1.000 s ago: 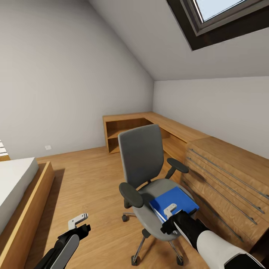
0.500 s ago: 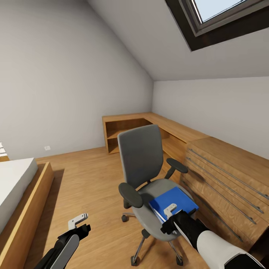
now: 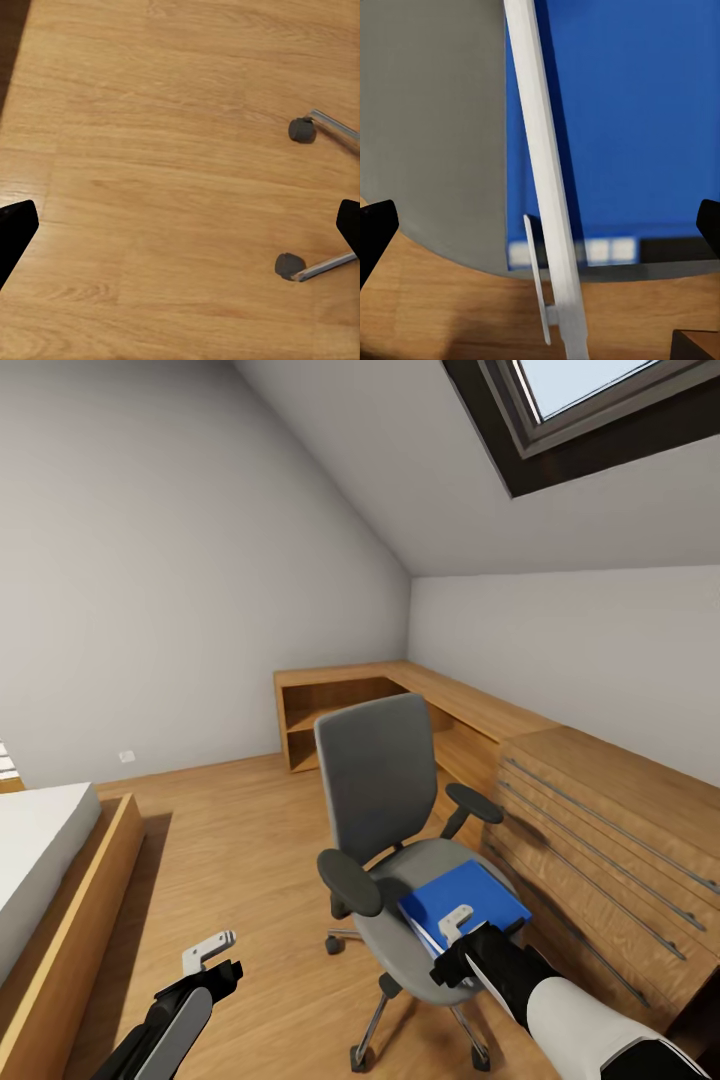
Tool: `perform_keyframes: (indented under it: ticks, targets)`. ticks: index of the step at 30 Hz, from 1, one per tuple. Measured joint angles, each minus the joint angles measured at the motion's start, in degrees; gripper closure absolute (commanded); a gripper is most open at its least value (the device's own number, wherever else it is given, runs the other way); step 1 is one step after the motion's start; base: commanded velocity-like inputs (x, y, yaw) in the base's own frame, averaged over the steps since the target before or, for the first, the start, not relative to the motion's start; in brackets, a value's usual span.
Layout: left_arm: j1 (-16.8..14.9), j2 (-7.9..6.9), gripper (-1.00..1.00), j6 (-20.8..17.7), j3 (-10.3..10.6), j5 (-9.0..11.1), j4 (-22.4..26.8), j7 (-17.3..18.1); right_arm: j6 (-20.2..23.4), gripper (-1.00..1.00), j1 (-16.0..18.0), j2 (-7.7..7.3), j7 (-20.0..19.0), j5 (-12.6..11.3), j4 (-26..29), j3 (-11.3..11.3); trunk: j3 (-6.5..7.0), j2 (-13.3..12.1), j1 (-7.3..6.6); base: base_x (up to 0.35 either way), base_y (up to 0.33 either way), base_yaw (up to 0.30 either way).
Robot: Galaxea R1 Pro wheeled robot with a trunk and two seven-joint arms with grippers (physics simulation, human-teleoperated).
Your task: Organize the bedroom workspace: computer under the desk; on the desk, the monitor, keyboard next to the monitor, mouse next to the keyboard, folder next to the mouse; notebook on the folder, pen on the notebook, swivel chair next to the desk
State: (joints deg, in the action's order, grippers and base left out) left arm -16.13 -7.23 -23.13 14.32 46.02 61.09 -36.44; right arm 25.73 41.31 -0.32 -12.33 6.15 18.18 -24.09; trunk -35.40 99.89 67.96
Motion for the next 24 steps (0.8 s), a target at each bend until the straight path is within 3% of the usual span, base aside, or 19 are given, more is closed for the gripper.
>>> perform_keyframes:
  ticks: [24]
  targets:
    - [0.0, 0.00, -1.00, 0.0, 0.0, 0.0, 0.0, 0.0, 0.0, -1.00, 0.0, 0.00, 0.0, 0.0, 0.0, 0.0, 0.32, 0.0, 0.00, 0.000, 0.000, -0.032]
